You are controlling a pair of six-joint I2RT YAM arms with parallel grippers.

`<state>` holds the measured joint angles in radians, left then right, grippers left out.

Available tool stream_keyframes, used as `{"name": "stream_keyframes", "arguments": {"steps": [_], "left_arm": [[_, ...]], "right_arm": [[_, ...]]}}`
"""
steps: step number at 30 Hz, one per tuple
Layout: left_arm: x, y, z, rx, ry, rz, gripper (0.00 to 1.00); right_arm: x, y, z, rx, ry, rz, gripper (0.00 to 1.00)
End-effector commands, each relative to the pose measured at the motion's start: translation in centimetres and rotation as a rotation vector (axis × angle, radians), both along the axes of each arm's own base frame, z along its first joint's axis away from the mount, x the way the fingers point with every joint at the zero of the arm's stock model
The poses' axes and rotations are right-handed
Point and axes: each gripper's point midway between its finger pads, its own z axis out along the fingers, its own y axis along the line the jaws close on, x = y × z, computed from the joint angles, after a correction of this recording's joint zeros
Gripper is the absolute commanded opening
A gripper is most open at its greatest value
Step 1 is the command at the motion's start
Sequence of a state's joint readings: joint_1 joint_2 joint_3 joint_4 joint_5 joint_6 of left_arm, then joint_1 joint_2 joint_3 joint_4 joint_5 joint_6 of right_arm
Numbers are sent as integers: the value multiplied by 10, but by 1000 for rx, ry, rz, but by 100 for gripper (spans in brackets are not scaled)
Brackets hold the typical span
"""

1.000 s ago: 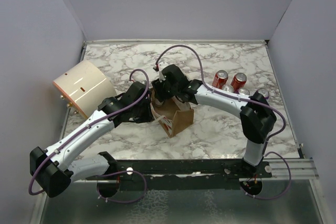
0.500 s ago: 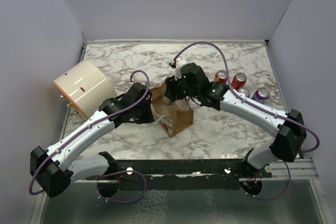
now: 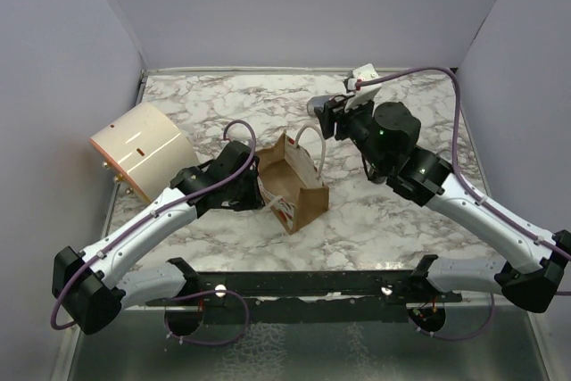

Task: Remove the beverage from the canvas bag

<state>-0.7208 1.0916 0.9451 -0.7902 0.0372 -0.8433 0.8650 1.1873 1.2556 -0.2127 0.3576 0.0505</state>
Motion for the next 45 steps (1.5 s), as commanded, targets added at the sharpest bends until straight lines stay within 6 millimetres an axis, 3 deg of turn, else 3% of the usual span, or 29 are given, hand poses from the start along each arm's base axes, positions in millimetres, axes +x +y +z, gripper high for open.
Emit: {"name": "stream_keyframes", "arguments": {"steps": [1,7,11,15,21,26,29,34,45], "left_arm": [[3,-5,0,-12,-2,-23,10],[6,-9,2,-9,-4,-35,10],[8,-12,3,-6,-1,-51,10],[7,-10,4,10,1,-59,10],[9,-12,7,1,-3,-56,10],[11,-12,8,4,-10,-53,10],[12,-12,6,13,-13,-62,10],[12,-9,0,40,-11,-80,10],[8,-10,-6,27,5,-72,10]], "right_arm": [[27,-58,73,5,-282,-335,2],[79,-109,59,-107,-269,-571,2],[115,-156,33,-75,-199,-701,2],[147,-219,-4,-36,-106,-850,2],[168,-309,-54,-16,-1,-1059,2],[172,-364,-93,1,74,-1173,2],[173,-379,-126,38,157,-1184,2],[172,-379,-177,76,275,-1155,2],[170,-371,-237,106,442,-1120,2]]}}
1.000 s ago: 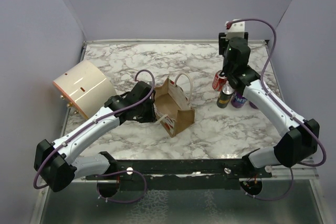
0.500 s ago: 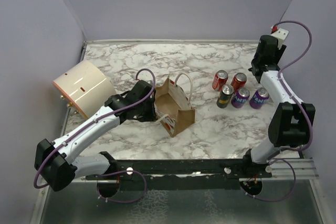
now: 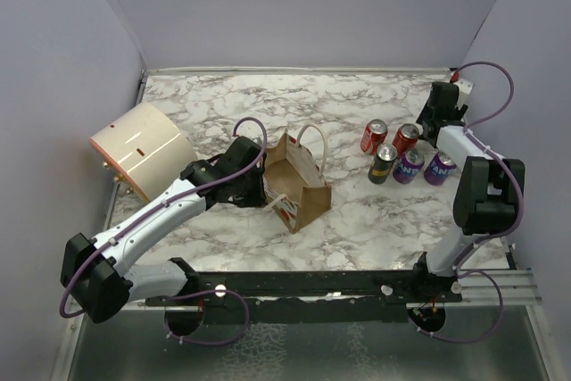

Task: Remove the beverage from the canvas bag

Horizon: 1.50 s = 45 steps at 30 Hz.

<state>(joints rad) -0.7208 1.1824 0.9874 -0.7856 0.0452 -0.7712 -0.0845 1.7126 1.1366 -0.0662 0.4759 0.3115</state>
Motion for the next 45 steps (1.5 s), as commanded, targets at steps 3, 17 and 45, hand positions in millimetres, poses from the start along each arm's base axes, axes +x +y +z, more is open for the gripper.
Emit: {"name": "stream_keyframes", "arguments": {"steps": [3,17,45], "left_arm": [[-2,-2,1,-23,0,-9,10],[-1,-6,1,-32,8,-19,10],[2,-3,27,-62,-61,-11,80]], "right_arm": [[7,-3,-1,61,-21,-37,2],[-21,-8,-9,126,-47,-65,3],[-46,57,61,230,-96,174,99]]}}
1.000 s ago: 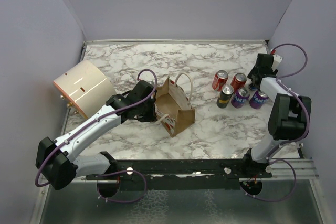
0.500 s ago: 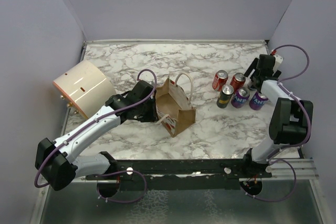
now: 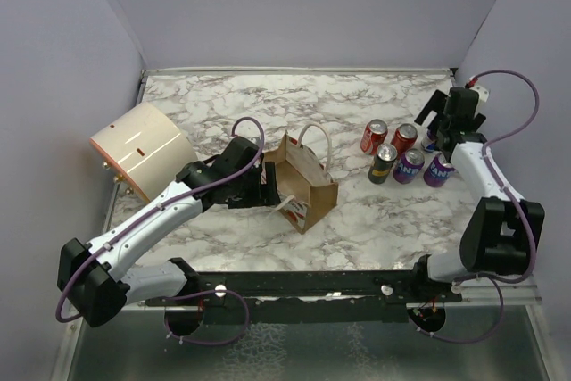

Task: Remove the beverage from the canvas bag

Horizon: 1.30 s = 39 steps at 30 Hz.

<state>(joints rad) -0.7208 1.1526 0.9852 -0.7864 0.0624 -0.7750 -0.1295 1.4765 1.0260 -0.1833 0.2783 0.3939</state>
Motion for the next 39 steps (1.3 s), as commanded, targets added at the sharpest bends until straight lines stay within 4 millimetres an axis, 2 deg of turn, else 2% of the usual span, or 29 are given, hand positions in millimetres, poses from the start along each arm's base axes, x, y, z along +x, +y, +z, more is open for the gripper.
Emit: {"name": "stream_keyframes", "arguments": {"steps": [1,4,7,9,11,13,15,18,23,26,29,32,34,39], "left_arm": [[6,-2,23,-32,-61,-8,84],[9,0,32,-36,-93,-5,98],[14,1,43,-44,-135,5,99],[17,2,50,-49,-163,16,99],[22,5,56,-42,-192,38,99],[29,8,66,-39,-230,69,99],[38,11,77,-36,-276,93,99],[52,15,99,-21,-349,134,99],[73,30,144,7,-489,217,98],[79,41,183,-13,-592,263,97],[79,55,218,-24,-682,302,97],[73,72,245,-15,-743,338,96],[68,83,262,-14,-776,358,96],[54,107,289,-27,-827,416,95]], "right_arm": [[-5,49,39,66,-46,133,99],[-10,93,57,75,-64,276,99],[-25,141,73,129,-91,461,99],[-43,176,81,218,-105,613,99],[-60,199,88,283,-102,720,99],[-75,212,97,316,-98,802,99],[-88,211,107,306,-74,825,99],[-104,201,127,263,-59,800,99],[-141,187,170,223,-91,764,99],[-170,181,211,199,-180,766,99],[-202,172,263,158,-334,752,99],[-229,169,304,149,-465,752,99],[-238,165,316,180,-488,717,99],[-250,158,318,272,-489,622,99]]}}
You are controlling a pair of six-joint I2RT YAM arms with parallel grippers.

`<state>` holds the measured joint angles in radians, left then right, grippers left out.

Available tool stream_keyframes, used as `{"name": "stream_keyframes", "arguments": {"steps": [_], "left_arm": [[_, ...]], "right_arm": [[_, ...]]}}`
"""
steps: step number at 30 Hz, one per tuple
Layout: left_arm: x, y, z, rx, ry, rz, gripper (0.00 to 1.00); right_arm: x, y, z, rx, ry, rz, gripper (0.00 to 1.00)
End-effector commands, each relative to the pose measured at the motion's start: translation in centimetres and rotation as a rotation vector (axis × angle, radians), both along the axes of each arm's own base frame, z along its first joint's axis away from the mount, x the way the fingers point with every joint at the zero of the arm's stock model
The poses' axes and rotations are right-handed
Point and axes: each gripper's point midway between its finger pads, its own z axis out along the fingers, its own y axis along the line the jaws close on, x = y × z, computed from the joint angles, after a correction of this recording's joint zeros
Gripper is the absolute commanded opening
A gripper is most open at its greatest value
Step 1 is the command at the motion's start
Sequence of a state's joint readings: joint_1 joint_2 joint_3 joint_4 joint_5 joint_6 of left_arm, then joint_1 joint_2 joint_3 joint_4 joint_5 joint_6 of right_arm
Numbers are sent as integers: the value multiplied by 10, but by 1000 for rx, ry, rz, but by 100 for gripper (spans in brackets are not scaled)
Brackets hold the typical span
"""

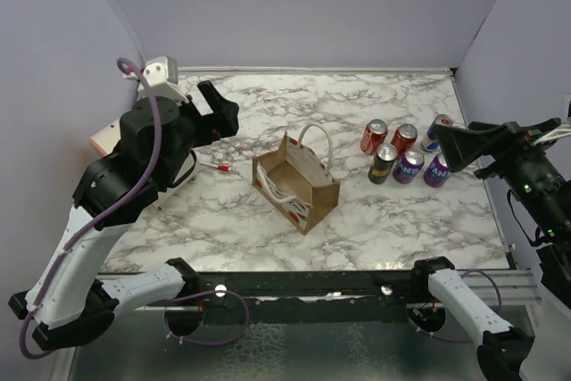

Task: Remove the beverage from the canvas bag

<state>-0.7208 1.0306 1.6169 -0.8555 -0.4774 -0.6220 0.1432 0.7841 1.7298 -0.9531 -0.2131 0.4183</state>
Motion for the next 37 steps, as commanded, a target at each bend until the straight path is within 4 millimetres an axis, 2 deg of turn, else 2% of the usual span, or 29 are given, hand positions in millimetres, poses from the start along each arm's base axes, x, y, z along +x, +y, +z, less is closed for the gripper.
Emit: {"name": "stream_keyframes", "arguments": {"steps": [1,5,9,15,25,34,37], "left_arm": [[-14,36,21,16,-51,94,94],[-27,49,27,-33,-67,121,93],[-37,62,27,-70,-76,148,92],[-41,72,27,-69,-84,179,91],[-44,74,18,-73,-60,188,91],[-41,73,14,-55,-58,192,91],[-40,72,14,-54,-58,192,91]], "right_arm": [[4,-10,-34,104,179,-92,99],[-1,-20,-35,152,188,-155,99],[2,-29,-47,144,253,-219,99],[6,-31,-51,133,252,-231,99],[21,-46,-64,135,346,-349,99],[26,-39,-63,134,324,-309,99],[27,-43,-64,122,356,-334,99]]}}
